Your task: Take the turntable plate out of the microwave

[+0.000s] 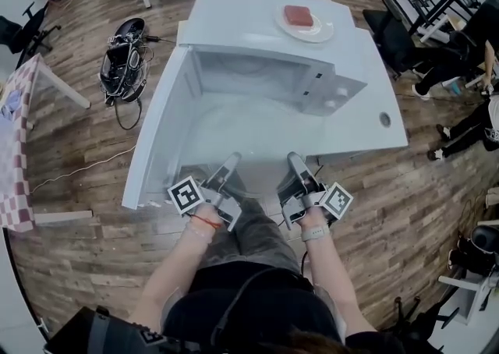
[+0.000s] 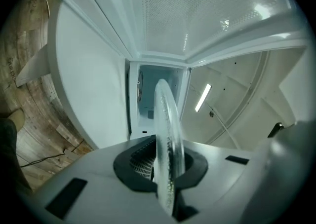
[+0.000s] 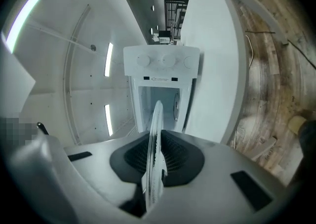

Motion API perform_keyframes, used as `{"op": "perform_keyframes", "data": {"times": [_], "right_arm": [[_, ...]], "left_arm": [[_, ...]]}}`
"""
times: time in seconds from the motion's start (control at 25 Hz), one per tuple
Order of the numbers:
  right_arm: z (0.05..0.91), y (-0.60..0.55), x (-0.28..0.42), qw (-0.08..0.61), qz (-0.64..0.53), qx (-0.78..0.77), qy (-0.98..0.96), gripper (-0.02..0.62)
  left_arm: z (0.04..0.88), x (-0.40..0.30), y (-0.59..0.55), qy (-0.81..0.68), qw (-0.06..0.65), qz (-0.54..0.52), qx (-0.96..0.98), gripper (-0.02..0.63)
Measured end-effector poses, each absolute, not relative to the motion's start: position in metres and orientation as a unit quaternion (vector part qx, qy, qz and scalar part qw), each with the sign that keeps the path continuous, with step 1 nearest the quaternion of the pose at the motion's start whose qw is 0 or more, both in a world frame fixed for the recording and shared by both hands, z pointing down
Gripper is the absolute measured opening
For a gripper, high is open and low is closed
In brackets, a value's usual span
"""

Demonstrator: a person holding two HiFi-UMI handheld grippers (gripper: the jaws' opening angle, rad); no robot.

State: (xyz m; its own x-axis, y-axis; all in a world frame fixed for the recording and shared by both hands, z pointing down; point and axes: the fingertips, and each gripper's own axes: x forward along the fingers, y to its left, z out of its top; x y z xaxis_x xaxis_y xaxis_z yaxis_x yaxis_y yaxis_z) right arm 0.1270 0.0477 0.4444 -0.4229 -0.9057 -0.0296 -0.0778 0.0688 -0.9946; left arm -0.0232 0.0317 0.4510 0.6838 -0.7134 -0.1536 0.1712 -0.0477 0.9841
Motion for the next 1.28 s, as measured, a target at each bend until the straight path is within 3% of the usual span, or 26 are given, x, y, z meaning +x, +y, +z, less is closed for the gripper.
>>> {"op": "perform_keyframes", "data": {"times": [0.64,1.28], "right_arm": [[0.44,0.149,0.122,0.392,-0.55,-0.401,0.618,0.043],[0.426,0.158,0.131,0.362,-0.566,-0.347,0.654,0.043]], "left_arm": [[0.449,-0.026,0.123,-0.187,0.675,-0.31,0.643,0.031],[0.432,-0.019,0.148,-0.227,0.643,-0.345,0.645,0.031]]}}
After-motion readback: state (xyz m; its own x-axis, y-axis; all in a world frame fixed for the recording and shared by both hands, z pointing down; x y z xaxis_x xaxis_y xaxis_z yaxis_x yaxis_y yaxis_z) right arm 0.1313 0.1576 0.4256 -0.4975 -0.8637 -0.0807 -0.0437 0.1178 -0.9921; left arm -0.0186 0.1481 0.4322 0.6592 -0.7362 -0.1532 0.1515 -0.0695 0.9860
